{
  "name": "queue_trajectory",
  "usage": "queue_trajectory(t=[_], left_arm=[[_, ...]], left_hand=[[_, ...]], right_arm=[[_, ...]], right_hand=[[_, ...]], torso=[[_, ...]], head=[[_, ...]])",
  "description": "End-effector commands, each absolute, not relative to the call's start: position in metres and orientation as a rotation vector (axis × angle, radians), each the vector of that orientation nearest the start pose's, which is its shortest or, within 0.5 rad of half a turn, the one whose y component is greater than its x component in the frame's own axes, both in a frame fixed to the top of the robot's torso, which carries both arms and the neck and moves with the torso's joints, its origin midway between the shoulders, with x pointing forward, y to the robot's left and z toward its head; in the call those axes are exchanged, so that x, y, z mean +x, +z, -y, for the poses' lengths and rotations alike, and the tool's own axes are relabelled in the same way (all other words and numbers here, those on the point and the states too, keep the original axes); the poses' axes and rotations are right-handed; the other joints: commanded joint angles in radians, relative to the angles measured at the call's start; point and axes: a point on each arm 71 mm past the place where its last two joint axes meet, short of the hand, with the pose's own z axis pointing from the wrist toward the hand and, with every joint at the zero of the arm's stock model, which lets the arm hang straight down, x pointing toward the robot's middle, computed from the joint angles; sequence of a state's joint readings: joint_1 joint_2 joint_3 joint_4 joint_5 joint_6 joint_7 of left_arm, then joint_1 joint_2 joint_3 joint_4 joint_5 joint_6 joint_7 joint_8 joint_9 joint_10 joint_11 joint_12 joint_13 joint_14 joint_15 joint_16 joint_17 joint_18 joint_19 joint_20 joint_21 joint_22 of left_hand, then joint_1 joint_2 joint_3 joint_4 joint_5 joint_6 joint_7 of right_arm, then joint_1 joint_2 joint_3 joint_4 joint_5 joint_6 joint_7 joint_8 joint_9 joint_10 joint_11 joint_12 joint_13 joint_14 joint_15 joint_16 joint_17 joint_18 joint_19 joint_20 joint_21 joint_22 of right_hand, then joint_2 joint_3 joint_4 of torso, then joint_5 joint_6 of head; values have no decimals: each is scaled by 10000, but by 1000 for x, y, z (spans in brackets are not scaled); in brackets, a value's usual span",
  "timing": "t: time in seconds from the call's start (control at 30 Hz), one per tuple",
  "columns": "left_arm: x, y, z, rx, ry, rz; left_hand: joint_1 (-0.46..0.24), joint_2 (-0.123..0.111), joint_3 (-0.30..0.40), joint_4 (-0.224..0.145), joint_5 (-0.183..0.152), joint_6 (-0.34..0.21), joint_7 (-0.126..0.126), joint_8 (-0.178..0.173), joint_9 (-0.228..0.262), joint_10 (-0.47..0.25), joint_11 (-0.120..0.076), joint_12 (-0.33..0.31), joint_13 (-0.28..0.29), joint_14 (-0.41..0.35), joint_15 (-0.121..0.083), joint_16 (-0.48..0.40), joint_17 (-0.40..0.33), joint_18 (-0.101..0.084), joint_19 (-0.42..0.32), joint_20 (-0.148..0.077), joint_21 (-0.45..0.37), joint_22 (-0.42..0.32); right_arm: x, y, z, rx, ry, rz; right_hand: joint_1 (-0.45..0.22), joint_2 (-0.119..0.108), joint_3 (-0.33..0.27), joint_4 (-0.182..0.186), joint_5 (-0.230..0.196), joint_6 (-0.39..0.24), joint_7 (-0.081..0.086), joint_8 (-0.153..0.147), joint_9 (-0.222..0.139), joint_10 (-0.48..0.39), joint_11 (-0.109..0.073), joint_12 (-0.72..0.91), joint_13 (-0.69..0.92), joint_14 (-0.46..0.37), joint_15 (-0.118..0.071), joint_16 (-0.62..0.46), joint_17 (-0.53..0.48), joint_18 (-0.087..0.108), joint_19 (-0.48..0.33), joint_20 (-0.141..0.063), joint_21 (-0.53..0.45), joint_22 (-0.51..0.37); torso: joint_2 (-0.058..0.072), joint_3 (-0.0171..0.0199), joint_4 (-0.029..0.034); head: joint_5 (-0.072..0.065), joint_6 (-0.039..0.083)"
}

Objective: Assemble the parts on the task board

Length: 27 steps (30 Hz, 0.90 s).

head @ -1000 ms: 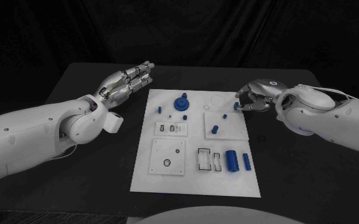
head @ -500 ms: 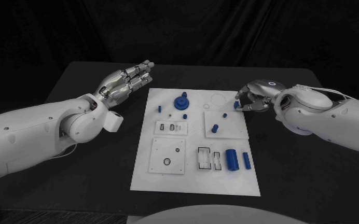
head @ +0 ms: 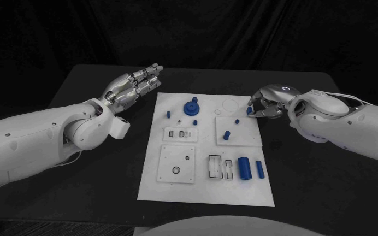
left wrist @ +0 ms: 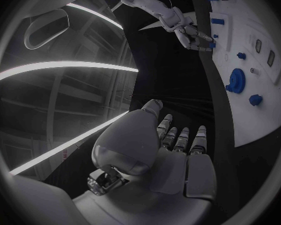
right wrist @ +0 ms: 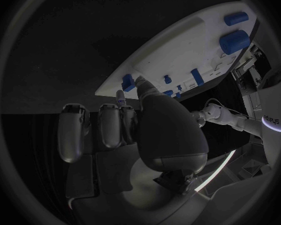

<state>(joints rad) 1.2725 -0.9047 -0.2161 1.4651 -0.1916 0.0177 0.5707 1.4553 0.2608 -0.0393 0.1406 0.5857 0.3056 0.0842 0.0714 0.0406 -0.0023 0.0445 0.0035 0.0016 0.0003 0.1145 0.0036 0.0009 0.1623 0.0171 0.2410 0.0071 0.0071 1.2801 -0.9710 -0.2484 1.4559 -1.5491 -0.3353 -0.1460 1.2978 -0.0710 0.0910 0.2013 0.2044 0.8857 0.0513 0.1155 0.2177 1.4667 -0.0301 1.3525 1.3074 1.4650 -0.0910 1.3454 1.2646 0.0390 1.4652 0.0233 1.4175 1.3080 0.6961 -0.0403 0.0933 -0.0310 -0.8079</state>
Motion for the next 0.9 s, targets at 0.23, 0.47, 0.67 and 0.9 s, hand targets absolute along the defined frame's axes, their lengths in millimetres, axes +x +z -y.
queue_trajectory(t=[0.23,0.47,0.67,0.9], left_arm=[[475,-195,-238,-7416,-17493,-15709],[475,-196,-238,-7426,-17505,-15739],[475,-196,-239,-7443,-17477,-15745],[475,-197,-240,-7480,-17433,-15786]], left_hand=[[-67,-90,53,-31,32,-34,40,23,5,23,76,-35,-16,-3,107,-36,-9,185,-3,101,47,14],[-78,-111,59,-45,29,-37,44,22,5,23,79,-35,-16,-3,111,-36,-9,184,-5,105,45,13],[-87,-126,68,-60,30,-41,48,22,5,23,84,-35,-16,-3,115,-36,-9,184,-3,108,46,14],[-87,-126,68,-60,30,-41,48,22,5,23,84,-35,-16,-3,115,-36,-9,184,-3,108,46,14]], right_arm=[[479,-222,294,-2119,3114,-17555],[480,-223,294,-2129,3084,-17579],[481,-223,293,-2153,3099,-17582],[482,-224,292,-2174,3090,-17625]], right_hand=[[165,75,34,-77,434,230,-2,139,187,714,76,46,523,625,-41,46,-76,-66,490,-49,31,2202],[197,95,50,-102,554,329,-10,192,263,705,74,46,512,616,-48,44,-105,-66,488,-54,36,2202],[216,99,57,-118,596,372,-15,214,294,701,73,42,504,611,-50,33,-131,-65,486,-55,36,2201],[250,91,64,-149,632,418,-19,240,334,699,71,57,514,610,-52,45,-125,-64,482,-57,31,2199]], torso=[[-1,-5,-2],[1,-2,2],[-1,0,-1],[0,1,2]], head=[[-3,1],[1,-6],[-1,-14],[4,-28]])
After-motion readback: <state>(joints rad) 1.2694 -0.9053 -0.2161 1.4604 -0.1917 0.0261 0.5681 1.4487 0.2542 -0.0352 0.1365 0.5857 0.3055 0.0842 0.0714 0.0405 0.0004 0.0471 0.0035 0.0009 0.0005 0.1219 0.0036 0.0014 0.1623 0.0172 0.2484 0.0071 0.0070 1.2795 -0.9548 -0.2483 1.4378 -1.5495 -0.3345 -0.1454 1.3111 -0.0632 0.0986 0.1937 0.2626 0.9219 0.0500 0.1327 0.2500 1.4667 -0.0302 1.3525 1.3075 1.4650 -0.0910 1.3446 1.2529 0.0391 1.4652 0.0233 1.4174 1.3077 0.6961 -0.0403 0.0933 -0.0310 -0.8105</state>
